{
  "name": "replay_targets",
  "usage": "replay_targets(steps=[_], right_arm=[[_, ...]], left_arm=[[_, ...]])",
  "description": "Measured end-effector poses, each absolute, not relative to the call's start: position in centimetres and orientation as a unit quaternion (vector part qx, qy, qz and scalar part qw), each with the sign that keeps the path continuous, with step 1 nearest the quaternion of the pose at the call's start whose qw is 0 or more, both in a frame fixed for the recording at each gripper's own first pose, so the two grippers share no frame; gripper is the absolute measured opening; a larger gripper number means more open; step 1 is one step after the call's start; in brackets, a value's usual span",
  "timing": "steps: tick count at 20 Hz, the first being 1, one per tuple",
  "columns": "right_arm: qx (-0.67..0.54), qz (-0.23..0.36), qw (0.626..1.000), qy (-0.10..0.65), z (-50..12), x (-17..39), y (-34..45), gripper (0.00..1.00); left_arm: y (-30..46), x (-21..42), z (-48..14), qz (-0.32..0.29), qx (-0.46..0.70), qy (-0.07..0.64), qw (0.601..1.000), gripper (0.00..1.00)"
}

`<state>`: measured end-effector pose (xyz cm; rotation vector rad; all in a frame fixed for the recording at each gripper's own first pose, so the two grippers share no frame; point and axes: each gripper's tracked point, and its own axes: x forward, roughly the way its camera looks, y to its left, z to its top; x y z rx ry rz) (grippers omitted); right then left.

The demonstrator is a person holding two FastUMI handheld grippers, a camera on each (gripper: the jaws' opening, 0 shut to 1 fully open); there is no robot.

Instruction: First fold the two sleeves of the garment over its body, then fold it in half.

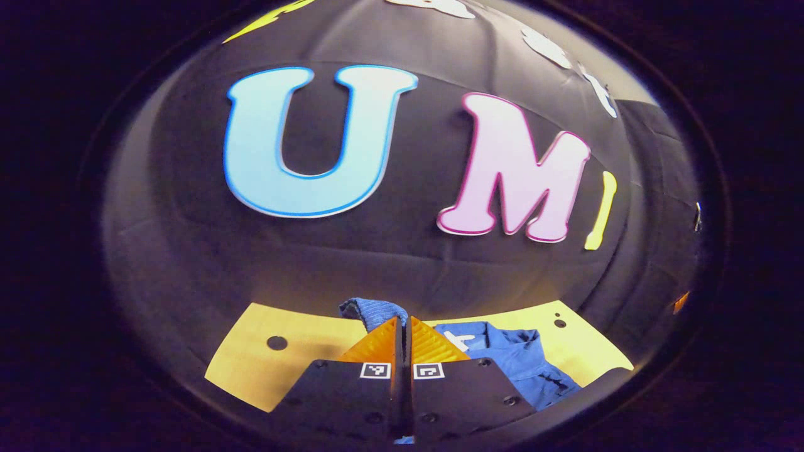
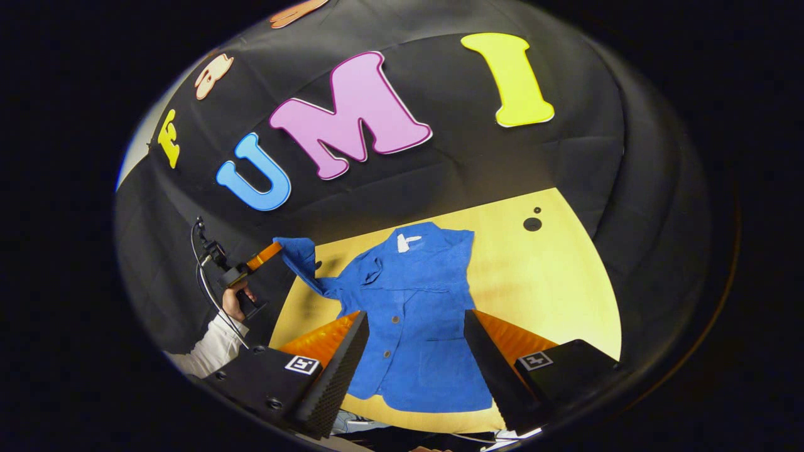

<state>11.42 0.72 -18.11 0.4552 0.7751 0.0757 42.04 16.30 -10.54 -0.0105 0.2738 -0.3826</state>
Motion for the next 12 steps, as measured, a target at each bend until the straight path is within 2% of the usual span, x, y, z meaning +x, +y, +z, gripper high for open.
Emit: replay_targets(steps=[5,7,8,12], right_arm=[[0.224,0.01,0.899,0.377,-18.9,10.0,-3.0,0.98],[0.228,0.002,0.897,0.379,-19.2,9.4,-4.3,0.98],[0.226,-0.001,0.896,0.381,-19.4,9.3,-4.9,0.98],[0.22,-0.008,0.888,0.403,-21.7,9.1,-7.9,0.98]], left_arm=[[1.2,42.0,-12.0,-0.294,0.036,0.145,0.944,0.0],[-3.7,43.1,-15.4,-0.31,0.069,0.181,0.931,0.0],[-6.0,42.7,-17.5,-0.322,0.081,0.223,0.916,0.0],[-13.5,42.3,-25.4,-0.347,0.116,0.274,0.889,0.0]])
